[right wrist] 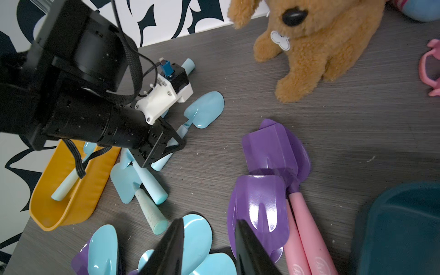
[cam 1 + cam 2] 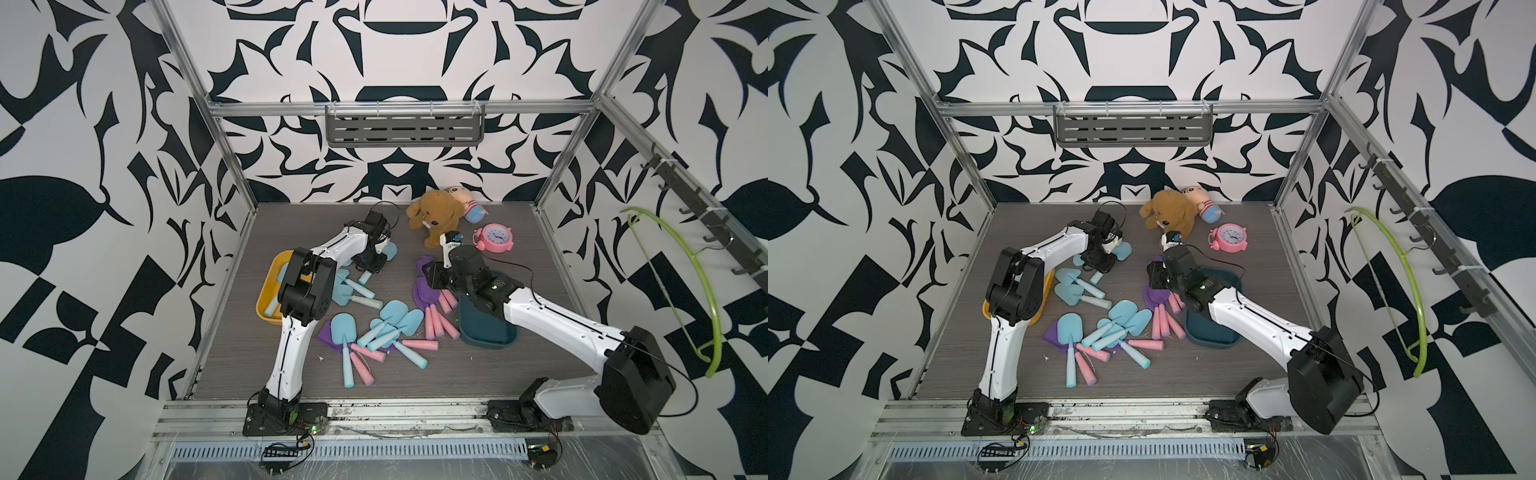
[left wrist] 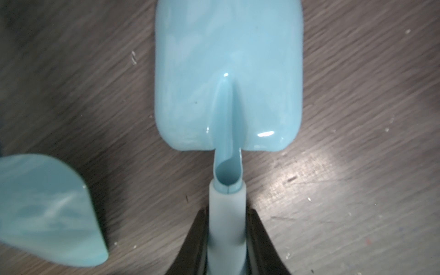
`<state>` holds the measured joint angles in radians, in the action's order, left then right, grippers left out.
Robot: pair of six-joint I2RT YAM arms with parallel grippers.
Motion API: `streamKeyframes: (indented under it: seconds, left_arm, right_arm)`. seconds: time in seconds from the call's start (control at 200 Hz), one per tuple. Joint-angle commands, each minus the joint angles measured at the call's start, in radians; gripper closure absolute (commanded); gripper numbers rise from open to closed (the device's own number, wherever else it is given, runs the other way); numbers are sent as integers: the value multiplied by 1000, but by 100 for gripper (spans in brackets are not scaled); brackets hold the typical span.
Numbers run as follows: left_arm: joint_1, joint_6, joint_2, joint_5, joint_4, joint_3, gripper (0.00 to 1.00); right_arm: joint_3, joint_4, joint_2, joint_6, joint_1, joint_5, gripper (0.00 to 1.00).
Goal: Sort the small shovels by color and place them into the storage box
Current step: Pick up the shovel from the center of the board.
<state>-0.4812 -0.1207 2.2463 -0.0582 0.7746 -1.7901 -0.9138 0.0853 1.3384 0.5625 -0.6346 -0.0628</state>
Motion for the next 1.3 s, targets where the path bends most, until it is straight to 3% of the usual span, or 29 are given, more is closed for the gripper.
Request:
streamKeyframes:
  seconds: [0.0,0.2,0.435,0.645,0.9,0.945,1.13,1.295]
  left_arm:
    - [-4,-22,-110,61,10,27,100]
    - [1,-160,-355,333,68,133,100]
    - [37,-399,-585,656,214,271,100]
    - [77,-582,-683,849,346,366,100]
    - [130,-779,-757,971,466,418,100]
    - [131,-829,-763,982,496,422,100]
    - [131,-920,-774,1003,554,435,100]
    - [132,-964,-775,1024,587,441,100]
  right_arm:
    - [0,-38,-57,-49,5,-21,60]
    - [7,-110,-131,-200,10,6,65]
    - [-3,-197,-231,-480,32,220,67]
    - [-146,33,-221,-717,66,435,65]
    - [-75,78,-306,-1153,93,739,63]
    - [-68,94,-314,-1214,93,752,56]
    - [-118,289,-281,-1523,95,819,56]
    - [-103,229,-272,-1608,94,821,53]
